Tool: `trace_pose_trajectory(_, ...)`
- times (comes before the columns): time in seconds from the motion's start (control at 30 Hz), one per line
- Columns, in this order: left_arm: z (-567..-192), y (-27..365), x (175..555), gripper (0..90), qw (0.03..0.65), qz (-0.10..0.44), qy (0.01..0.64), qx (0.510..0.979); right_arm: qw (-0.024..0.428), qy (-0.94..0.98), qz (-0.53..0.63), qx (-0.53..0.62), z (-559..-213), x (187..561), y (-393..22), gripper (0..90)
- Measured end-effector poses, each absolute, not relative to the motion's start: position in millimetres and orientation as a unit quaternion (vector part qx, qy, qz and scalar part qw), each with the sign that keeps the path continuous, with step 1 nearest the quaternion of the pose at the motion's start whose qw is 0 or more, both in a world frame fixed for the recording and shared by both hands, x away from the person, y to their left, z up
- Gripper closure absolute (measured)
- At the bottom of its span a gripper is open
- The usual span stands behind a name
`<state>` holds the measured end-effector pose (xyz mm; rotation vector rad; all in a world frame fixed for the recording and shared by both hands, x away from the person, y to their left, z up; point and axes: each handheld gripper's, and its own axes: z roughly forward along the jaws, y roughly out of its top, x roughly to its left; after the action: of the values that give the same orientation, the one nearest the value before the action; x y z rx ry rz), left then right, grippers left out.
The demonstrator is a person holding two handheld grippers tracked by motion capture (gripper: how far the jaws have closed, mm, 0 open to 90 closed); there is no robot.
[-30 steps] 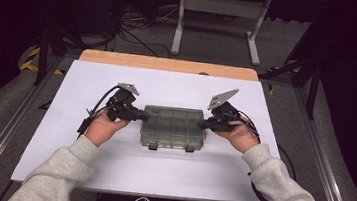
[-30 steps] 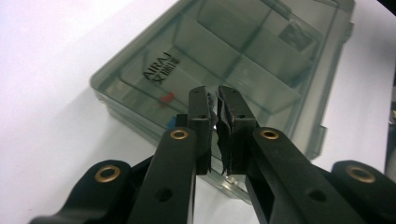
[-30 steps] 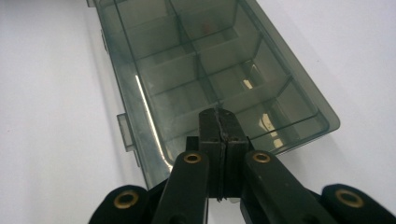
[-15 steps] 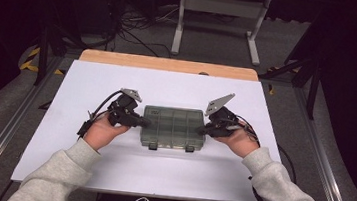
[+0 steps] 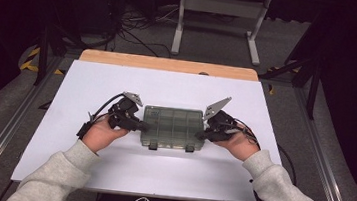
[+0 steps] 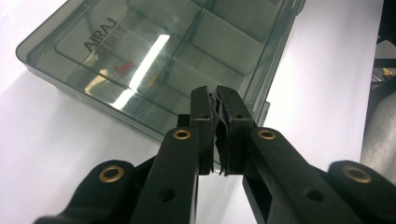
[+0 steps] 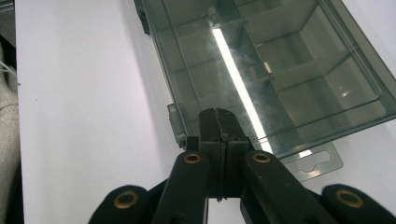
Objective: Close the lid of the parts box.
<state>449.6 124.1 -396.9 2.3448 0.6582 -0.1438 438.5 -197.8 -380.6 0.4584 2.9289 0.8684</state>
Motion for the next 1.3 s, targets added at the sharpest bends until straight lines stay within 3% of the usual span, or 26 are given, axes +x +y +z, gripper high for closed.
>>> trace_pose_trajectory(0.5, -398.2, 123.1, 443.2, 88.9, 0.331, -0.031, 0.251, 0.909, 0.026, 0.947, 0.284, 0.151, -383.8, 436.2, -195.8, 90.0)
trace_pose_trajectory(0.83, -400.8, 122.9, 440.5, 89.8, 0.337, -0.025, 0.256, 0.905, 0.054, 0.945, 0.283, 0.157, -386.9, 435.1, -195.3, 90.0)
trace_pose_trajectory(0.93, -407.6, 117.2, 440.1, 89.9, 0.338, -0.045, 0.244, 0.908, 0.041, 0.945, 0.282, 0.159, -392.2, 435.7, -195.7, 90.0)
trace_pose_trajectory(1.3, -406.3, 117.6, 437.8, 89.6, 0.34, -0.02, 0.252, 0.906, 0.047, 0.943, 0.287, 0.16, -392.2, 434.2, -196.9, 90.0)
